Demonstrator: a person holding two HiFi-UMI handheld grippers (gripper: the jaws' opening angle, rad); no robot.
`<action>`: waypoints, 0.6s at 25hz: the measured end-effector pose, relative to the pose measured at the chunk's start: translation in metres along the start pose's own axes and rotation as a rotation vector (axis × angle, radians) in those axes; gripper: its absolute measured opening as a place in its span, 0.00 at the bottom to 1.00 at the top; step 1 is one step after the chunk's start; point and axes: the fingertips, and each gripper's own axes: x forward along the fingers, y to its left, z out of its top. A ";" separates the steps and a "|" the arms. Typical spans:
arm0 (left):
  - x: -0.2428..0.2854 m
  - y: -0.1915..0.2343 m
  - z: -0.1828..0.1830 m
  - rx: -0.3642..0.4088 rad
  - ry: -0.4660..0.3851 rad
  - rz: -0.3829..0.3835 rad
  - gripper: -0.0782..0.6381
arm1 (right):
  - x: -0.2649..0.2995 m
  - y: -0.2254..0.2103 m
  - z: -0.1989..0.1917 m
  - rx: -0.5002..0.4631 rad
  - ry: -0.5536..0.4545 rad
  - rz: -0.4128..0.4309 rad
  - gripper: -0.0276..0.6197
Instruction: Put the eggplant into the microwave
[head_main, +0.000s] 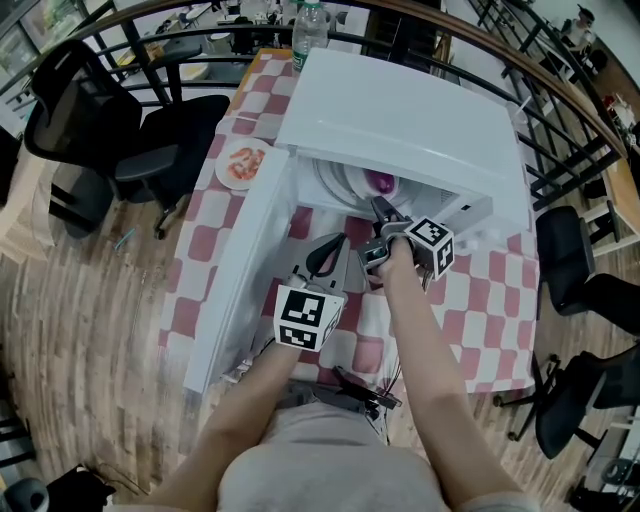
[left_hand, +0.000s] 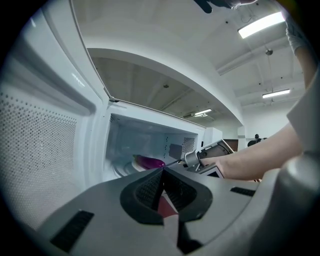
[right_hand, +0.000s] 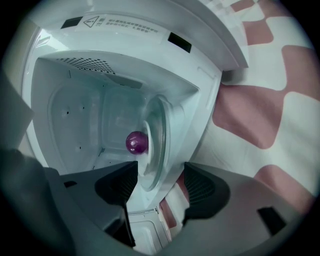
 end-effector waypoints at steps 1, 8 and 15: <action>-0.001 -0.001 0.000 0.005 0.002 -0.001 0.12 | -0.001 0.002 -0.001 -0.005 0.002 0.006 0.49; -0.010 -0.006 0.002 0.003 0.007 -0.013 0.12 | -0.018 0.014 -0.015 -0.029 0.026 0.060 0.50; -0.021 -0.014 0.005 -0.035 0.004 -0.064 0.12 | -0.045 0.019 -0.028 -0.178 -0.004 0.097 0.23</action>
